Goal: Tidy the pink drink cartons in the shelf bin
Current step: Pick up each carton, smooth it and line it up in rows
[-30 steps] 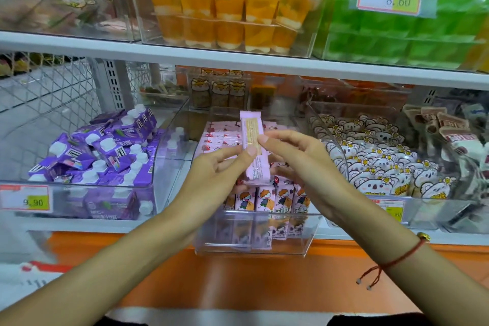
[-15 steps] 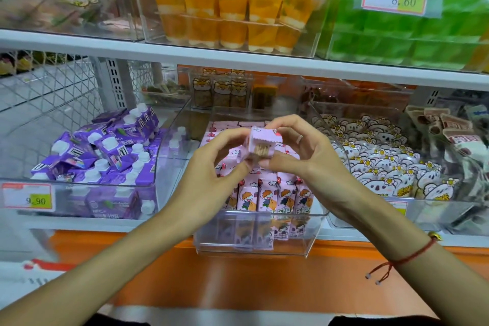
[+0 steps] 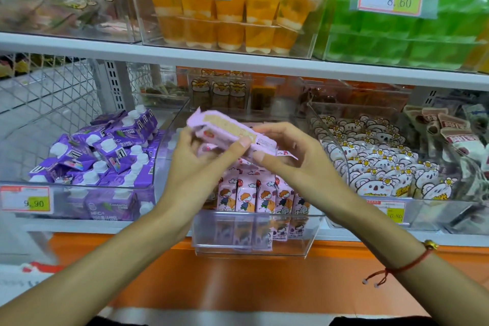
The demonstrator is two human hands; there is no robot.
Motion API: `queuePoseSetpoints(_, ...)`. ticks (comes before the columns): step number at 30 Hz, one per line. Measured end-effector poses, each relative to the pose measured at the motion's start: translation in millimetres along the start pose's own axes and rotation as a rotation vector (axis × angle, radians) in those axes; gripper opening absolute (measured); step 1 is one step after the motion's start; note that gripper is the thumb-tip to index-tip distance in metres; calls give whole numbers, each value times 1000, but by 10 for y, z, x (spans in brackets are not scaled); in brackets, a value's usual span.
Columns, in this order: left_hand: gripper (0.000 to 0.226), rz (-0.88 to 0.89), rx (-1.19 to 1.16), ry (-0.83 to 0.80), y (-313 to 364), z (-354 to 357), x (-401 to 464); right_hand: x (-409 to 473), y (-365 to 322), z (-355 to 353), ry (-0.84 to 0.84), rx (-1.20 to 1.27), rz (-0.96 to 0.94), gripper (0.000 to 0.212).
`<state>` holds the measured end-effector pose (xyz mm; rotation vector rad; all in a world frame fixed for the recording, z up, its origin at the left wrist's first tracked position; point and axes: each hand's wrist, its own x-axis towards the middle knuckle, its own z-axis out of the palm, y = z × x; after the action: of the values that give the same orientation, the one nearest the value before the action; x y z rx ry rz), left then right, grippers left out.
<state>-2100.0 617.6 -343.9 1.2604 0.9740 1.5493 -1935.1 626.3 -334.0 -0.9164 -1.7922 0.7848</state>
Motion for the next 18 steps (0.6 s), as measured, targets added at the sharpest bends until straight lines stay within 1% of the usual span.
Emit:
queuePoseSetpoints(2,66,75,100,25,14,-29,5,19,20,-56,-11,-5,32,22)
queuePoseSetpoints(3,65,108,145,6,22,-34,-2,31,37,-78,7,0,48,19)
queuePoseSetpoints(5,50,152,185,-75,33,-16,-26,73,74,-121,79,61,126,11)
queuePoseSetpoints(7,37,179,215,-159,24,16,-55,123,117,-175,147,215,248,10)
queuePoseSetpoints(9,34,184,259,-195,-1,33,-71,146,144,-214,157,315,334,12)
queuePoseSetpoints(11,34,191,297,-185,-8,23,-56,144,156,-233,130,318,377,14)
queuePoseSetpoints(13,33,219,318,-150,4,-10,-21,148,167,-246,111,263,380,20)
queuePoseSetpoints(15,32,246,314,-74,37,-57,40,131,171,-258,148,92,336,28)
queuePoseSetpoints(17,31,285,324,7,64,-120,134,29,167,-257,198,-162,191,32)
queuePoseSetpoints(18,32,302,347,27,74,-148,185,-56,169,-253,181,-289,92,32)
